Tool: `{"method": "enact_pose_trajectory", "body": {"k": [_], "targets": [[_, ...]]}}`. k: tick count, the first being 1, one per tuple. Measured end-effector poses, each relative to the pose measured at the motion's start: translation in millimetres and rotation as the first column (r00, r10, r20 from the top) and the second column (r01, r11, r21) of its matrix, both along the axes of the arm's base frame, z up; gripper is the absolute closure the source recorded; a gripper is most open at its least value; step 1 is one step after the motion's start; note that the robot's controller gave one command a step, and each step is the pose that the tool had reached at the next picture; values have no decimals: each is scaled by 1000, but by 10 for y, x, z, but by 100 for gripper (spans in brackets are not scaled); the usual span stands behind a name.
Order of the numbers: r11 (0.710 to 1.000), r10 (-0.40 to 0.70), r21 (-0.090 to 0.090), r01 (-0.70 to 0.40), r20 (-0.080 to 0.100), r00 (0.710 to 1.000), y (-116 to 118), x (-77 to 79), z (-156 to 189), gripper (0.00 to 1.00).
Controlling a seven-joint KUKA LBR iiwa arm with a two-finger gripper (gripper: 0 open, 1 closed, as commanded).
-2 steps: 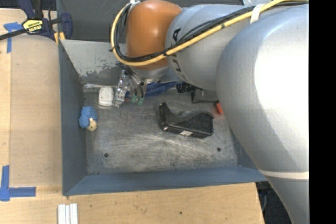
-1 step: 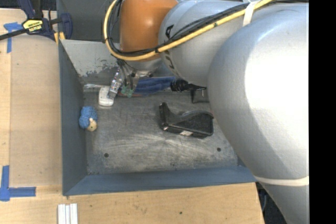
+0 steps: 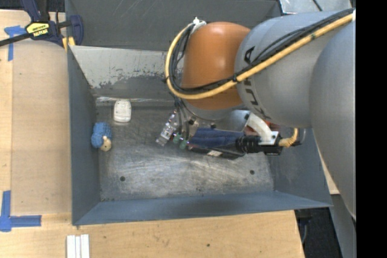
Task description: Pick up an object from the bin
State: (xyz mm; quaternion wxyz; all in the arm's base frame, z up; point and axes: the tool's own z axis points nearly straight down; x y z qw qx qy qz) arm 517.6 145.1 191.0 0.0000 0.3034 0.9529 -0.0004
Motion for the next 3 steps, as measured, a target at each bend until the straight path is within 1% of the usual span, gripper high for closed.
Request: {"method": "enact_pose_trajectory", "body": {"k": [1,2,3], "targets": [[999,-43,3,43,8,999,49,-36,718,100],[999,46,0,-46,-5,999,99,191,-704,100],[999,50,1,-50,0,999,58,103,-731,100]]}}
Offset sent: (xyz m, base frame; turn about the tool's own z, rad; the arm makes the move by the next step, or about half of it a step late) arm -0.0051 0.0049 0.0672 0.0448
